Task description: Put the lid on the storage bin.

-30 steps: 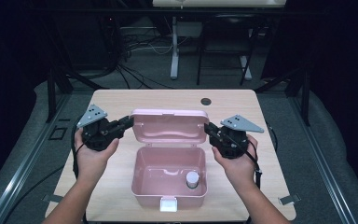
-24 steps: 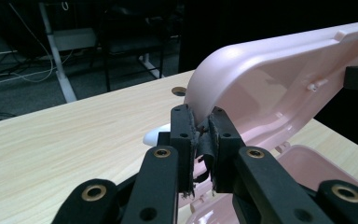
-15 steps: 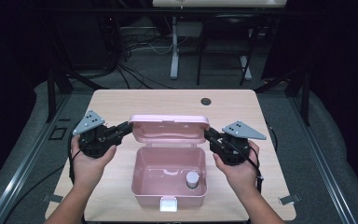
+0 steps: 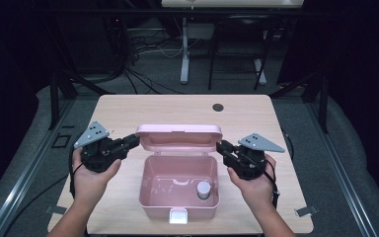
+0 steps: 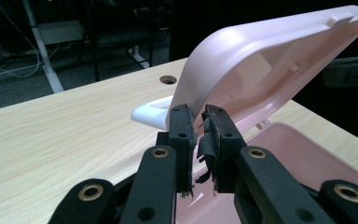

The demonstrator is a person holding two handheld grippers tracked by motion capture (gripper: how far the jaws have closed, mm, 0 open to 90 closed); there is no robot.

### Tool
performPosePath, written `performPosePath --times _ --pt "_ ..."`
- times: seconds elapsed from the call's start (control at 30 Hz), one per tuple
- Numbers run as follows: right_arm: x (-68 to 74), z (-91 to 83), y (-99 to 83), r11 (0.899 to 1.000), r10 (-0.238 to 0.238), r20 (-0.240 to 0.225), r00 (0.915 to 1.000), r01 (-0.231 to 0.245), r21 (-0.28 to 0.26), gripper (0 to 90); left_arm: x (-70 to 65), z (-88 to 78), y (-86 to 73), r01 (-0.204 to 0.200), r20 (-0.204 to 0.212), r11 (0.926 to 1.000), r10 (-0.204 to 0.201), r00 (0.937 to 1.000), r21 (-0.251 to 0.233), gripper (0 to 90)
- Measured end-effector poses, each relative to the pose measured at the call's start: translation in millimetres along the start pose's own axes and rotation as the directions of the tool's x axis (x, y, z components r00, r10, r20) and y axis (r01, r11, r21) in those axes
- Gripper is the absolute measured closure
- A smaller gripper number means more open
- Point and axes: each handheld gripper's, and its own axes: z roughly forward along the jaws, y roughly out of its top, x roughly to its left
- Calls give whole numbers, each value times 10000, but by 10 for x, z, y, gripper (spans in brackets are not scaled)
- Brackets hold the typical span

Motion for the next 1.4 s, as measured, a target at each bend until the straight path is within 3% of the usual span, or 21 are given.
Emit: performPosePath --times 0.2,0.43,0.57,1.1,1.4 --pt "-53 1 -56 9998 216 -99 9997 -216 -47 745 -6 -15 -19 -20 -4 10000 20 10000 -12 814" --pt "-21 31 -80 10000 13 -430 9991 -17 -98 699 -18 -39 -58 3 56 10000 -2 10000 -75 813" --pt "31 21 -114 9997 -193 -262 9995 189 -161 692 -34 -67 -86 42 94 9999 -41 9999 -119 810" --pt "50 -68 -236 9998 38 -554 9985 -49 -202 703 -127 -185 -192 -29 265 9996 36 9996 -290 807" --pt "37 -85 -305 9998 114 -470 9988 -122 -168 704 -155 -225 -236 -8 325 9992 21 9995 -397 804"
